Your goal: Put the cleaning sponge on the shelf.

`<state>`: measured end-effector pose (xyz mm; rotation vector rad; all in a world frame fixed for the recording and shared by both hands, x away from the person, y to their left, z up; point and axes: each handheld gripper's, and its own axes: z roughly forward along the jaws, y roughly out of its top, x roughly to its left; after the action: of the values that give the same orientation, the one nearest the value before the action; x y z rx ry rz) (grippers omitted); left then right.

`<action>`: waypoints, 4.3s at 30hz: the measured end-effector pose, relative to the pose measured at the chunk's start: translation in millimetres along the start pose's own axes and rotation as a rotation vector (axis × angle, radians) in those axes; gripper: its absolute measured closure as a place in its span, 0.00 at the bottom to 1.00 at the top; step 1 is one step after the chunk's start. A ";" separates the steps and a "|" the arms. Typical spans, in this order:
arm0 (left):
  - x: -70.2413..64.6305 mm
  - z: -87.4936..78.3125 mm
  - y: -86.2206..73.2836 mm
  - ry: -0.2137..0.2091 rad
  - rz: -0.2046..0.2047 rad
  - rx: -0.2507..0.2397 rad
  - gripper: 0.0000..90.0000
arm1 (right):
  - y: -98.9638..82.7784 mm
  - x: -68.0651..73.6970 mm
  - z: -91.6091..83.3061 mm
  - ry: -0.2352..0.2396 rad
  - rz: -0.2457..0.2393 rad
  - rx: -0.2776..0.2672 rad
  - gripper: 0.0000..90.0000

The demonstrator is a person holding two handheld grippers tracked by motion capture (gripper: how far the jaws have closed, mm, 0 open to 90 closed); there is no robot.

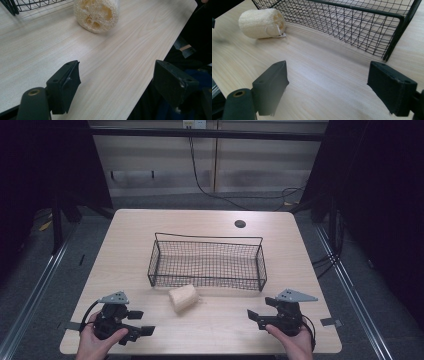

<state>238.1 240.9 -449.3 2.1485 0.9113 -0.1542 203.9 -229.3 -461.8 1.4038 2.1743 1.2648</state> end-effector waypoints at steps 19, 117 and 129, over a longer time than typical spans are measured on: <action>-5.8 -4.3 9.6 0.027 0.008 0.008 0.23 | -1.1 2.8 1.4 0.019 -0.014 0.019 0.16; -14.5 106.2 154.7 0.210 0.147 0.648 0.27 | -3.5 10.9 10.3 0.091 -0.026 0.092 0.16; -15.5 123.6 150.7 0.220 0.154 0.699 0.27 | -3.4 11.1 10.7 0.094 -0.029 0.092 0.16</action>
<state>347.3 79.3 -435.4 2.9207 0.8925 -0.1798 202.8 -214.9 -468.2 1.3670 2.3345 1.2595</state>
